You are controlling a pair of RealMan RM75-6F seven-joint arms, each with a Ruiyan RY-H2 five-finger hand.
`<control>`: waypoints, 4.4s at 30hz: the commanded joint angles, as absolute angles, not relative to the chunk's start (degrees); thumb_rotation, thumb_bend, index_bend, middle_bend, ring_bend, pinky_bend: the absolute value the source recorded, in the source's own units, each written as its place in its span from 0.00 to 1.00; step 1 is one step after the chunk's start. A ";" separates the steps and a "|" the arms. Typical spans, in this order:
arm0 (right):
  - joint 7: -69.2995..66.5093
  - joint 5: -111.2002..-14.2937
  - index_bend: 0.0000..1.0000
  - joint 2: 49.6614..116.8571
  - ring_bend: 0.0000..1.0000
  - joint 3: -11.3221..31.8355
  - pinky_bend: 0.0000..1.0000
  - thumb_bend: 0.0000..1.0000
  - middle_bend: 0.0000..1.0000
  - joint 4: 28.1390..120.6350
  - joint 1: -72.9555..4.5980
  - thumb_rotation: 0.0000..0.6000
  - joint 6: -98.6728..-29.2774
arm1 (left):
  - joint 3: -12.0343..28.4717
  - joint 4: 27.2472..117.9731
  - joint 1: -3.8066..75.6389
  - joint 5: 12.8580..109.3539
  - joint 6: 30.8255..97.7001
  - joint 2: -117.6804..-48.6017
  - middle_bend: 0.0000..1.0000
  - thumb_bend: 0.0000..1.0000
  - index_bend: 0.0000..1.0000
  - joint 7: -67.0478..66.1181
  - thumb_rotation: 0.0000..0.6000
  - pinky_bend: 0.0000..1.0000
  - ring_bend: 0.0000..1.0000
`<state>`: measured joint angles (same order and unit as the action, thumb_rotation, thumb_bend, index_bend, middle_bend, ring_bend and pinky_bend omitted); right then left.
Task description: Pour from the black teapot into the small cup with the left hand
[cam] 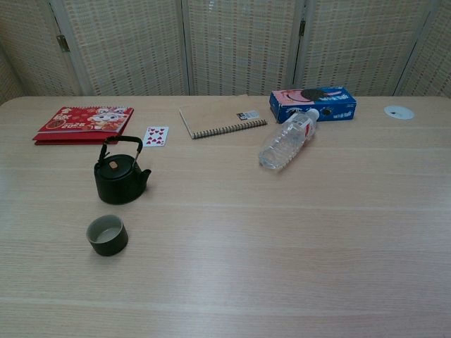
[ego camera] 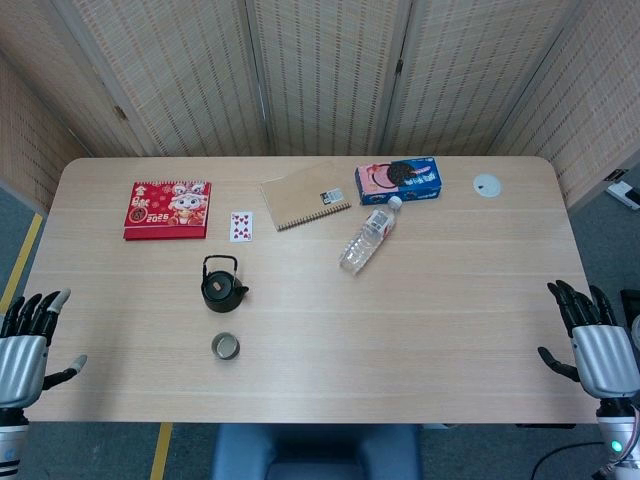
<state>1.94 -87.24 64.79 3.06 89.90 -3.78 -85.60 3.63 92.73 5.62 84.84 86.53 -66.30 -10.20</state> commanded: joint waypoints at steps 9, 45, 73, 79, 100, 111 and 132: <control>1.28 -87.25 0.03 64.89 0.17 3.22 0.03 0.24 0.12 89.48 -3.82 1.00 -85.73 | 4.47 93.53 7.64 85.50 84.49 -65.16 0.15 0.23 0.12 -7.94 1.00 0.00 0.13; 1.76 -90.80 0.04 61.33 0.20 2.15 0.03 0.24 0.16 93.03 -2.60 1.00 -88.92 | 14.95 89.79 38.82 68.22 44.87 -64.73 0.24 0.21 0.21 -1.06 0.83 0.03 0.20; -0.49 -89.89 0.05 62.01 0.22 2.42 0.03 0.24 0.18 91.36 -1.69 1.00 -89.51 | 6.85 72.35 57.22 36.64 29.86 -78.78 0.26 0.17 0.26 -17.05 0.42 0.00 0.21; -0.25 -89.34 0.06 61.92 0.22 2.73 0.03 0.24 0.19 91.59 -1.91 1.00 -89.00 | 5.57 70.67 58.55 34.96 27.83 -80.36 0.26 0.15 0.26 -15.82 0.34 0.00 0.20; -0.84 -88.25 0.06 62.33 0.22 2.82 0.03 0.24 0.20 90.67 -1.66 1.00 -88.42 | 4.41 62.74 60.19 38.18 25.96 -86.92 0.33 0.15 0.33 -10.68 0.32 0.00 0.26; -1.18 -88.82 0.06 62.44 0.22 2.76 0.03 0.24 0.20 90.53 -1.41 1.00 -89.05 | 5.82 72.14 55.77 48.31 33.49 -81.69 0.41 0.15 0.36 -7.28 0.32 0.00 0.34; -2.36 -91.07 0.07 62.69 0.23 2.44 0.03 0.24 0.20 90.02 -0.97 1.00 -91.01 | 2.30 87.91 44.94 67.97 51.51 -73.45 0.42 0.16 0.31 -8.53 0.52 0.02 0.33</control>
<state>-2.32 -91.01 62.68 2.42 90.06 -1.00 -90.96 2.58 87.61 45.49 67.32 50.94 -73.60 -8.06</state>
